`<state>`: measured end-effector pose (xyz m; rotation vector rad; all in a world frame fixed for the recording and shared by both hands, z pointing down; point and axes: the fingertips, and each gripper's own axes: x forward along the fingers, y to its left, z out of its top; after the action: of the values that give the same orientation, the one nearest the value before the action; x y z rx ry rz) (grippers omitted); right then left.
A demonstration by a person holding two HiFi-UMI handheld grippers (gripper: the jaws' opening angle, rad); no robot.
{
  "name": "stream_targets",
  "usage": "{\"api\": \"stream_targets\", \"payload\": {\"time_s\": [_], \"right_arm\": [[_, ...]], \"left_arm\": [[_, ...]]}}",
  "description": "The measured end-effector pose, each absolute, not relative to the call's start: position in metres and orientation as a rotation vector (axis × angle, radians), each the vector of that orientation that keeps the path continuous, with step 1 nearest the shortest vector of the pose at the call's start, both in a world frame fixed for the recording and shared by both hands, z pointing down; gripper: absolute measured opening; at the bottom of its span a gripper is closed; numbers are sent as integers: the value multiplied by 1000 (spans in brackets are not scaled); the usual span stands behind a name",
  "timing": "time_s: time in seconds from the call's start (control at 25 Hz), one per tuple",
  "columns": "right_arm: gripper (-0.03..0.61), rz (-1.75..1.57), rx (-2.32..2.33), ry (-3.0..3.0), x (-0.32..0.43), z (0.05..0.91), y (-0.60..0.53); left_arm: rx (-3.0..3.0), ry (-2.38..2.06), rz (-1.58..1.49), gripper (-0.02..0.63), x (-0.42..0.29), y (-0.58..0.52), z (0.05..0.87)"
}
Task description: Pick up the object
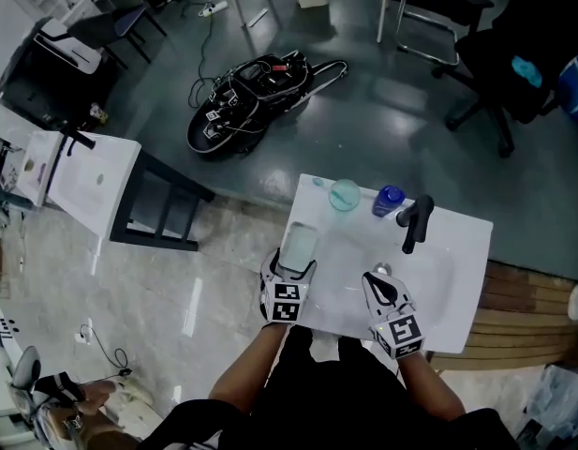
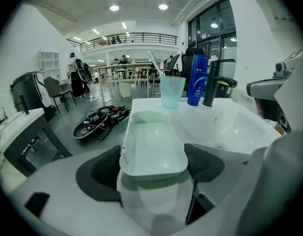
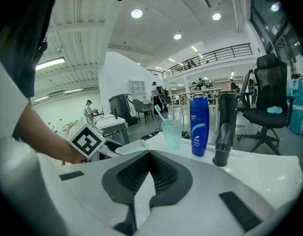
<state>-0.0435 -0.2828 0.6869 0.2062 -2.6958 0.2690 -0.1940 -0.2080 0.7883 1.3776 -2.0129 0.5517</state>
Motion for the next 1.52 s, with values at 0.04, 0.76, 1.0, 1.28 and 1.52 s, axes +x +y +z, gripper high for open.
{"api": "stream_targets", "payload": {"time_s": [0.04, 0.76, 1.0, 1.28, 1.52], "right_arm": [[17, 270, 208, -2697, -44, 687, -283], [17, 247, 221, -2721, -48, 677, -278], [17, 221, 222, -2760, -53, 664, -275], [17, 177, 259, -2799, -52, 642, -276], [17, 125, 270, -2849, -53, 626, -278]], "left_arm": [[1377, -2014, 554, 422, -194, -208, 788], [1412, -2114, 484, 403, -203, -211, 754], [1451, -2160, 453, 403, -203, -213, 721], [1510, -2218, 406, 403, -198, -209, 672], [1543, -2269, 390, 403, -194, -206, 637]]}}
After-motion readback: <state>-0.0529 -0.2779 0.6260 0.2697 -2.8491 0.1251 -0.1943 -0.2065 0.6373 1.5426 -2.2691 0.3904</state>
